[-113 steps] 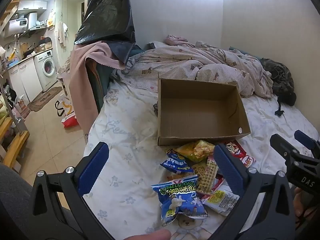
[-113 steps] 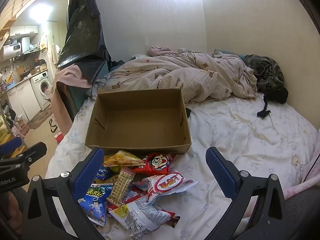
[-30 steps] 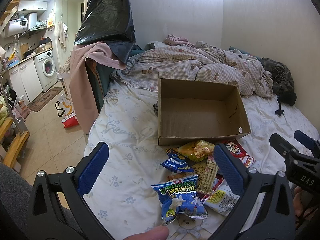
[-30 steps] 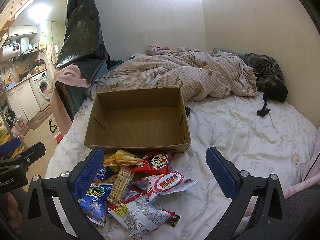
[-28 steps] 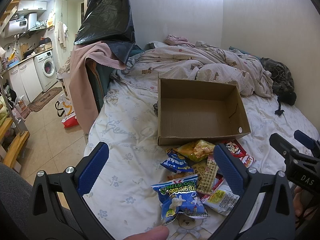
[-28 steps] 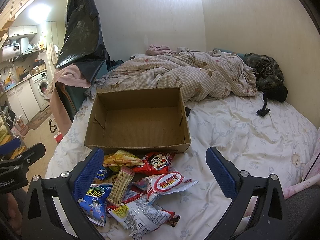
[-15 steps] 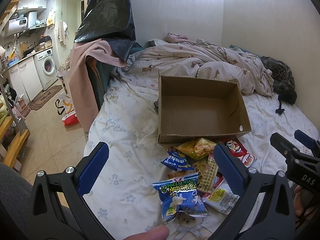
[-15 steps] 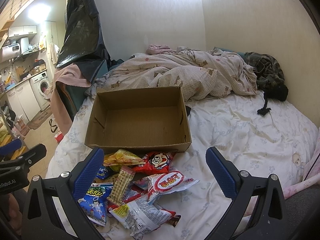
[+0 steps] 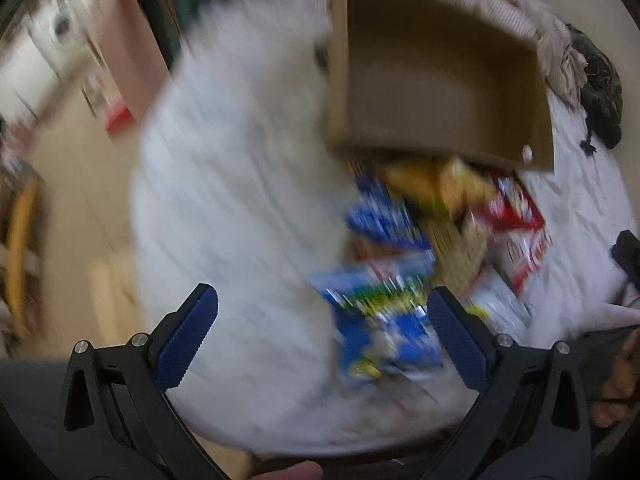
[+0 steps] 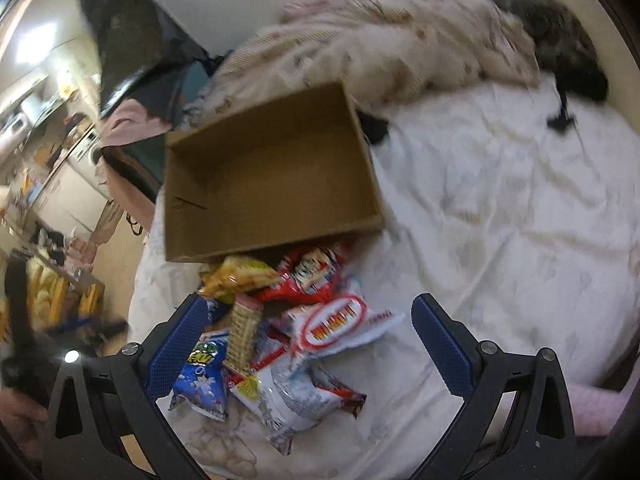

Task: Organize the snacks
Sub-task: 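Grasp the blue Lonely God chip bag with the left gripper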

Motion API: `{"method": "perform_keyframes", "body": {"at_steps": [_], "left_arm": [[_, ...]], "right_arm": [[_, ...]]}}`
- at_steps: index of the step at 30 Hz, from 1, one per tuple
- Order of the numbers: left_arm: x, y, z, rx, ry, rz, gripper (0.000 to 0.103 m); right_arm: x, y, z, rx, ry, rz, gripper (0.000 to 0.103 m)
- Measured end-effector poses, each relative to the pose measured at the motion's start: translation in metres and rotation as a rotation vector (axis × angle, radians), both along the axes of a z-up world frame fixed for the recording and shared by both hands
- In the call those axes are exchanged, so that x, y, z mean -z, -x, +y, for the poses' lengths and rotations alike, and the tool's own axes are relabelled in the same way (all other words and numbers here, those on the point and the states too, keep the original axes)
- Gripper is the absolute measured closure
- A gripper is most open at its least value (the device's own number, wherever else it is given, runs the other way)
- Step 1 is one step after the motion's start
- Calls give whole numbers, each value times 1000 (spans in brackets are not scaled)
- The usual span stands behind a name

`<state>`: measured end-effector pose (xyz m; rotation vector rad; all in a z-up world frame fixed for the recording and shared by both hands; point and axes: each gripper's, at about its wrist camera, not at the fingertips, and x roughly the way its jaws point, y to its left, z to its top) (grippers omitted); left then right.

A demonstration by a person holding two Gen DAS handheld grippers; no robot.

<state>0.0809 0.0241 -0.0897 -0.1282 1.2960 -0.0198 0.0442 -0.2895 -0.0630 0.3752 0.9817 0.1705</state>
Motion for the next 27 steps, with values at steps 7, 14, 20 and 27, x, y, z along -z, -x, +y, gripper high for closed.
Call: {"method": "perform_keyframes", "body": {"at_steps": [7, 14, 20, 27], "left_arm": [[49, 0, -39, -11, 22, 96, 2], [78, 3, -55, 22, -15, 142, 14], [83, 15, -50, 19, 0, 124, 41], [58, 24, -32, 23, 26, 95, 47]], "right_arm": [[15, -2, -9, 51, -41, 64, 0], [14, -1, -1, 27, 8, 55, 0], [13, -3, 4, 15, 29, 47, 0], [18, -5, -1, 30, 14, 71, 0]]}}
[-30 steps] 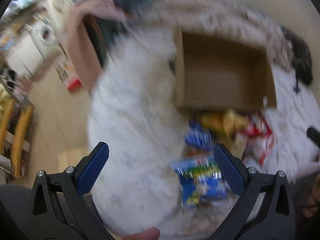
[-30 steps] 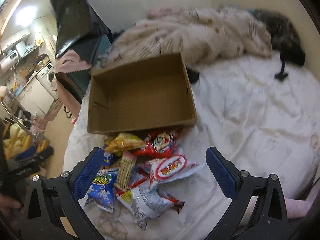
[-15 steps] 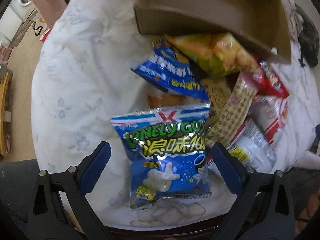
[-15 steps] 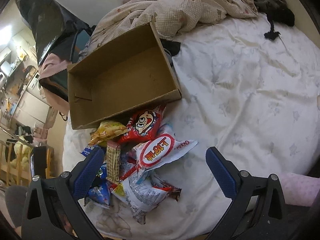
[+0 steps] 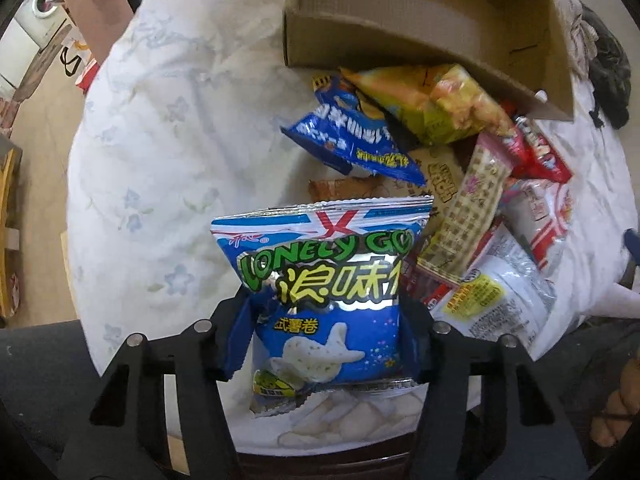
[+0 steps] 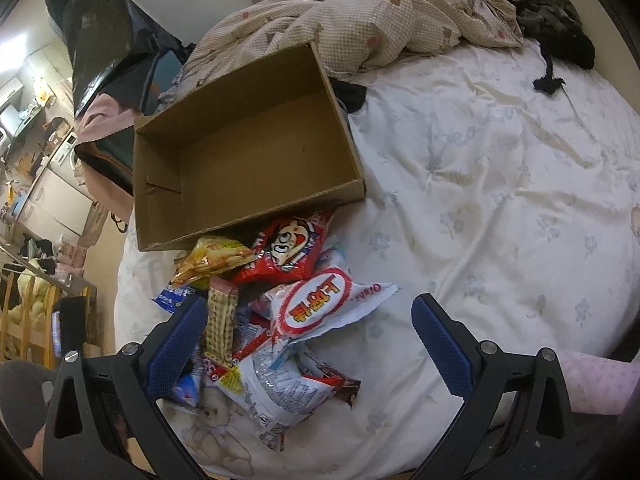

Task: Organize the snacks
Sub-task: 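Grasp the blue Lonely God chip bag with the left gripper, then grasp the white Oishi bag with the right gripper while the left gripper holds the blue bag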

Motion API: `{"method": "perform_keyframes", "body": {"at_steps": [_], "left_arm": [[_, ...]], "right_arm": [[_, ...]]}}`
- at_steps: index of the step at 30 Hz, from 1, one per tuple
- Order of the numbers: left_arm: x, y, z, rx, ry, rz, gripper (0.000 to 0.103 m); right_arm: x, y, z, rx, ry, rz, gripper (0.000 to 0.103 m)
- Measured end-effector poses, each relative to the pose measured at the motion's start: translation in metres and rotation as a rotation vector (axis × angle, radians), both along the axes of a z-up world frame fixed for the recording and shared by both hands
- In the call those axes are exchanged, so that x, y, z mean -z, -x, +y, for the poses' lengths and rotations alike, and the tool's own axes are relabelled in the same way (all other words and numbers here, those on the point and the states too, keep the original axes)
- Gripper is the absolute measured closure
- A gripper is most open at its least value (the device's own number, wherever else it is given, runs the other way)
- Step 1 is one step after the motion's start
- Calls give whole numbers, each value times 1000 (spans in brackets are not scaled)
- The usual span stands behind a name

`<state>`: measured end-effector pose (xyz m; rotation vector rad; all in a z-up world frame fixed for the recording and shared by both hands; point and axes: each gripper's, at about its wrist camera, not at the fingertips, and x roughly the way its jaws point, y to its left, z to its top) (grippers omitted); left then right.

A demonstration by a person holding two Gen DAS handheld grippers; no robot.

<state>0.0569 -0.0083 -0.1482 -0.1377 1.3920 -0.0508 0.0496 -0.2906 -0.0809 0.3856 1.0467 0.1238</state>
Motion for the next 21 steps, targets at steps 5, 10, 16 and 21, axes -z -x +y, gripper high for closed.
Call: {"method": "perform_keyframes", "body": {"at_steps": [5, 10, 16, 21], "left_arm": [[-44, 8, 9, -3, 4, -103, 47], [-44, 12, 9, -57, 24, -122, 47], [-34, -1, 13, -86, 47, -91, 47], [-36, -1, 16, -95, 59, -95, 46]], "right_arm": [[25, -7, -30, 125, -130, 115, 0], [55, -17, -52, 260, -251, 233, 3], [81, -33, -31, 245, -282, 293, 15], [94, -38, -15, 233, -287, 304, 19]]}}
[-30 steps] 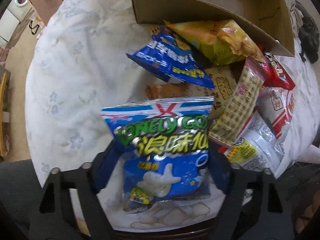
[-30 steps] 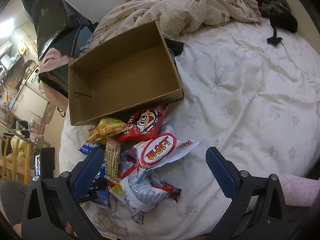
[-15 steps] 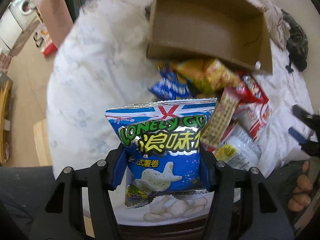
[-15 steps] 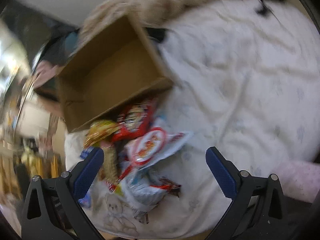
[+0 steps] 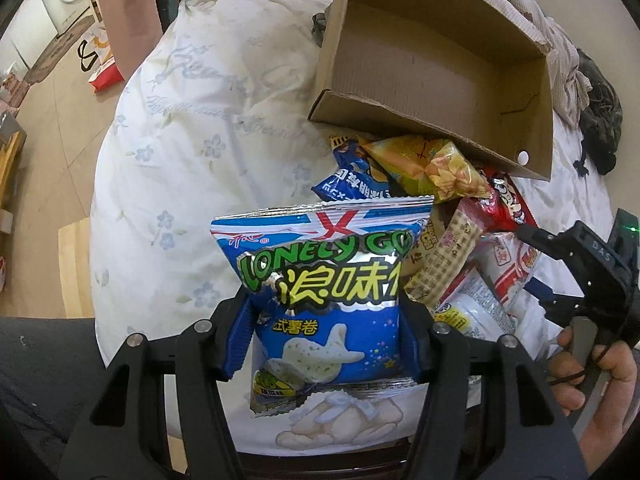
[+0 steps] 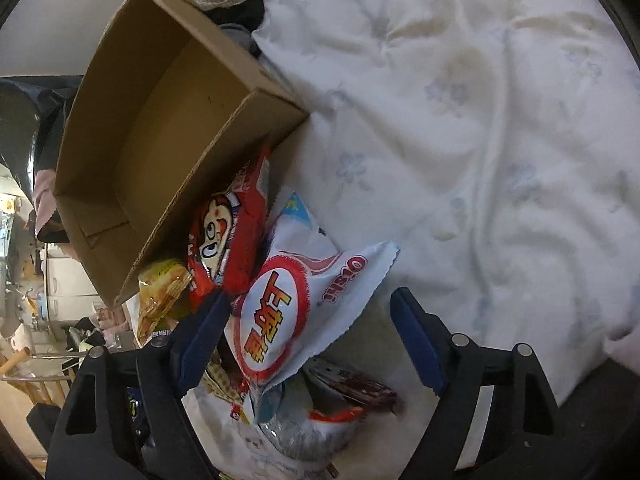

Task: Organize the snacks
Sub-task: 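Grasp the white Oishi bag with the right gripper while the left gripper holds the blue bag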

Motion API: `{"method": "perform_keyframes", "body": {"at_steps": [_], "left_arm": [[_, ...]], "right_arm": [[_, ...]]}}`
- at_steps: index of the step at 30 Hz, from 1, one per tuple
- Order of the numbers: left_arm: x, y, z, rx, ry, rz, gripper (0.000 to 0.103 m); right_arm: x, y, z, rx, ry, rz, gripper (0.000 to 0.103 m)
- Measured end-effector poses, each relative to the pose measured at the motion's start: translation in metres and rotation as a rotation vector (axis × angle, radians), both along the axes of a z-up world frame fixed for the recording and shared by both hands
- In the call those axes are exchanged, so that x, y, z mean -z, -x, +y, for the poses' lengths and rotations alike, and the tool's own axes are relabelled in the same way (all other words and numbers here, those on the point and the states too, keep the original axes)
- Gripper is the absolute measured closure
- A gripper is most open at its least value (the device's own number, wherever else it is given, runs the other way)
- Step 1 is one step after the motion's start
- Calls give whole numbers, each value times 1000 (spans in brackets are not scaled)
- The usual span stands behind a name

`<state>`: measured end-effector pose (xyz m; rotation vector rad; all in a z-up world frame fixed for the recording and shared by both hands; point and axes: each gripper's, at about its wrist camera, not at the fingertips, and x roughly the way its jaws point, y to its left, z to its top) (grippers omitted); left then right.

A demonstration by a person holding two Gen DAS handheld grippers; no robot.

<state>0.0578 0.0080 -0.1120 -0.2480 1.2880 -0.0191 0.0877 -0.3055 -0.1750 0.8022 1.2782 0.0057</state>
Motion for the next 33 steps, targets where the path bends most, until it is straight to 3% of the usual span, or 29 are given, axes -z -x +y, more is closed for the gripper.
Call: {"method": "perform_keyframes", "body": {"at_steps": [5, 10, 13, 18, 24, 26, 33], "left_arm": [[4, 0, 1, -5, 4, 12, 46], [3, -1, -1, -3, -13, 2, 46], [1, -1, 2, -15, -14, -8, 46], [-3, -2, 6, -35, -6, -21, 46], [-8, -1, 1, -23, -16, -52, 46], [-10, 0, 2, -25, -24, -63, 46], [-26, 1, 5, -29, -23, -102, 46]], "right_arm": [[4, -6, 23, -101, -11, 1, 20], [1, -11, 26, -102, 24, -27, 46], [-7, -1, 20, -95, 19, -37, 54], [-29, 23, 1, -65, 29, -66, 59], [-73, 47, -23, -9, 59, -208, 66], [-83, 48, -26, -11, 88, -239, 67], [-105, 45, -29, -33, 44, -341, 73]]}}
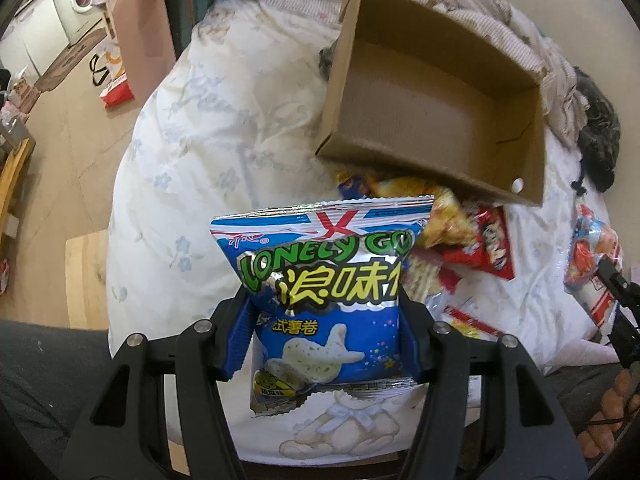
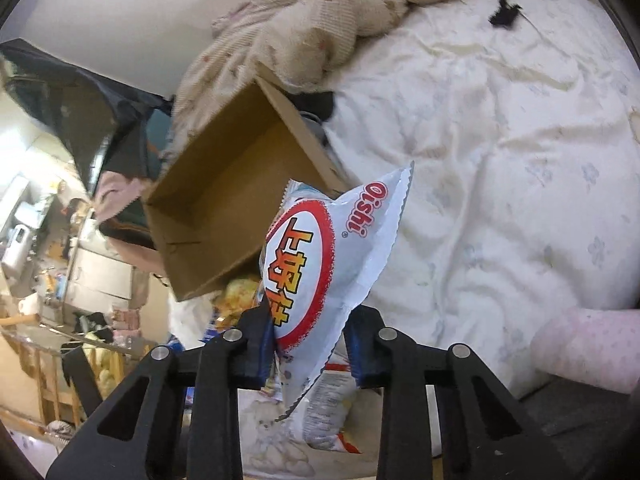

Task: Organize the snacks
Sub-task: 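Grasp the white Oishi bag with the right gripper while the left gripper holds the blue bag, then lower both held bags into the cardboard box and open both grippers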

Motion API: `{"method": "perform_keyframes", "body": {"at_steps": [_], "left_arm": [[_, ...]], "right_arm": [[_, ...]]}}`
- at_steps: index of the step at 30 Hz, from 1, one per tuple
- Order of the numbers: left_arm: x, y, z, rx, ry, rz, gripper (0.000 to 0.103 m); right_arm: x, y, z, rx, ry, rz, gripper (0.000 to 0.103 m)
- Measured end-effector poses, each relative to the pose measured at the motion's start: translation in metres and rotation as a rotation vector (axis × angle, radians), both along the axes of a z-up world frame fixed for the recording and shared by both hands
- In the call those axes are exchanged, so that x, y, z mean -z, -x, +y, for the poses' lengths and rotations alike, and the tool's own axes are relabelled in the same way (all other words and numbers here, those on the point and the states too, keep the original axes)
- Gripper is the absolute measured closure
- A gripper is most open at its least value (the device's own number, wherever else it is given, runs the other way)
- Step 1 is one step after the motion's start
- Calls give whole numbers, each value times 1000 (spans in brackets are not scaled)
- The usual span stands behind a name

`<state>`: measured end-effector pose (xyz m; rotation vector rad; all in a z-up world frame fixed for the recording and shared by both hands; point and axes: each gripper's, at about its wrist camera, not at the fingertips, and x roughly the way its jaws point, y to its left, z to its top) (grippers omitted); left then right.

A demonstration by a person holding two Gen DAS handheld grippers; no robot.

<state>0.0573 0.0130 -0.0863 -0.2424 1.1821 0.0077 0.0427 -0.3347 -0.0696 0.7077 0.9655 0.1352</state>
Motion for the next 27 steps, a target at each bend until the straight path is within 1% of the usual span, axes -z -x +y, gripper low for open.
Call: {"method": "perform_keyframes", "body": {"at_steps": [3, 6, 8, 13, 17, 21, 27], "left_arm": [[-18, -7, -3, 12, 3, -43, 46], [-34, -17, -10, 39, -32, -86, 47], [-43, -29, -17, 72, -53, -102, 47], [-59, -63, -24, 92, -60, -126, 47], [-66, -88, -32, 107, -69, -141, 47], [-68, -115, -44, 130, -96, -168, 46], [-54, -142, -58, 152, -136, -195, 47]], "right_arm": [[-7, -10, 4, -25, -6, -20, 73], [-14, -23, 8, -50, -9, -42, 73], [-18, -32, 10, -63, -12, -52, 73], [-23, -65, 19, -110, 1, -70, 74], [-21, -88, 25, -134, 6, -68, 74], [-16, -112, 33, -163, 13, -68, 74], [-1, -144, 47, -213, 38, -55, 74]]}}
